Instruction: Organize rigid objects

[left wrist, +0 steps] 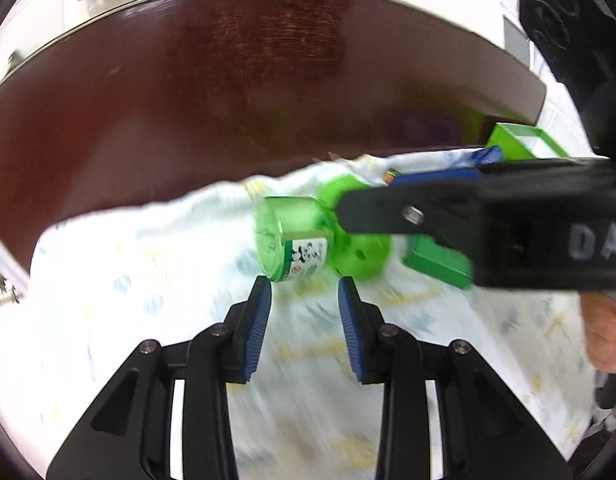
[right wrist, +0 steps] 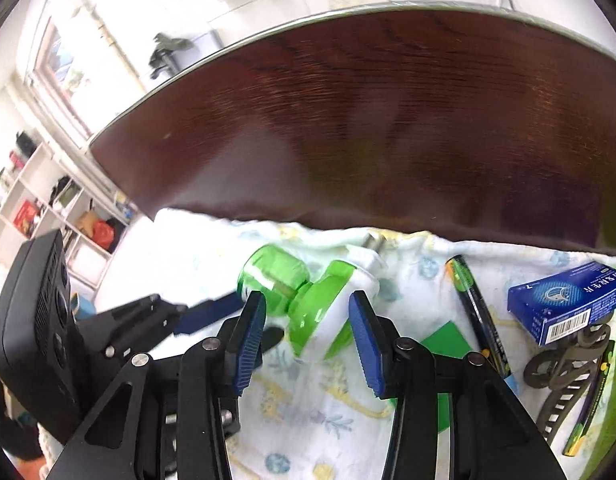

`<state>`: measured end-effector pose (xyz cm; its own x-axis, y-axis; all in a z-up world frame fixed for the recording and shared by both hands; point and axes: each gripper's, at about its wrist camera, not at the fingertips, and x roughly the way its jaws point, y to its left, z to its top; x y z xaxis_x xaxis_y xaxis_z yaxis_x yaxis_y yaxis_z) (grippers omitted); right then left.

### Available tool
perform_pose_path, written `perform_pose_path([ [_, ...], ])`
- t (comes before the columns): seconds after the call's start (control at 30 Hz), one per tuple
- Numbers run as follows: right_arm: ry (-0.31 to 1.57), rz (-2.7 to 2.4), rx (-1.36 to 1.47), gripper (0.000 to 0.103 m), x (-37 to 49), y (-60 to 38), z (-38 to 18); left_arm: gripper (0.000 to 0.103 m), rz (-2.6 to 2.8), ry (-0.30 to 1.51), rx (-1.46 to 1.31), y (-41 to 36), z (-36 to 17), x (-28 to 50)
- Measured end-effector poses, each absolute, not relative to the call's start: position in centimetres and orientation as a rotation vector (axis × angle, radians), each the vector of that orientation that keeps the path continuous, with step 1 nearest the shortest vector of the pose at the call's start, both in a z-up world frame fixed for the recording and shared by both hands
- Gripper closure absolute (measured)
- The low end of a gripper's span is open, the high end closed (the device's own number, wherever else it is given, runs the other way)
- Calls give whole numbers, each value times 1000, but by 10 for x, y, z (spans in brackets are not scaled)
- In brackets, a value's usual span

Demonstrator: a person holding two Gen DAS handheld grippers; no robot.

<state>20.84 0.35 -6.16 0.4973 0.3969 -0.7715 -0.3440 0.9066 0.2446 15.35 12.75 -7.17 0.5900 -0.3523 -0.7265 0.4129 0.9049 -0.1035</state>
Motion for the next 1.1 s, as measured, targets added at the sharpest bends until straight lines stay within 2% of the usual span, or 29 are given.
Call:
perform_pose_path([
  [0.23, 915, 439, 124, 56, 193, 1, -65, 69, -378, 822, 36, 138, -73, 136],
  [0.4, 939, 430, 171, 50, 207, -3, -68, 69, -345, 857, -61, 149, -78, 158],
  [0.63, 1030, 407, 152, 50, 223, 14, -82, 71, -341, 879, -112, 147, -87, 186],
  [0.73, 1066, 383, 154, 57, 226, 16, -92, 71, -327, 873, -113, 145, -86, 190],
  [1.1, 965, 414, 137, 59, 191, -15, -54, 71, -358, 781, -7, 111, -39, 163],
])
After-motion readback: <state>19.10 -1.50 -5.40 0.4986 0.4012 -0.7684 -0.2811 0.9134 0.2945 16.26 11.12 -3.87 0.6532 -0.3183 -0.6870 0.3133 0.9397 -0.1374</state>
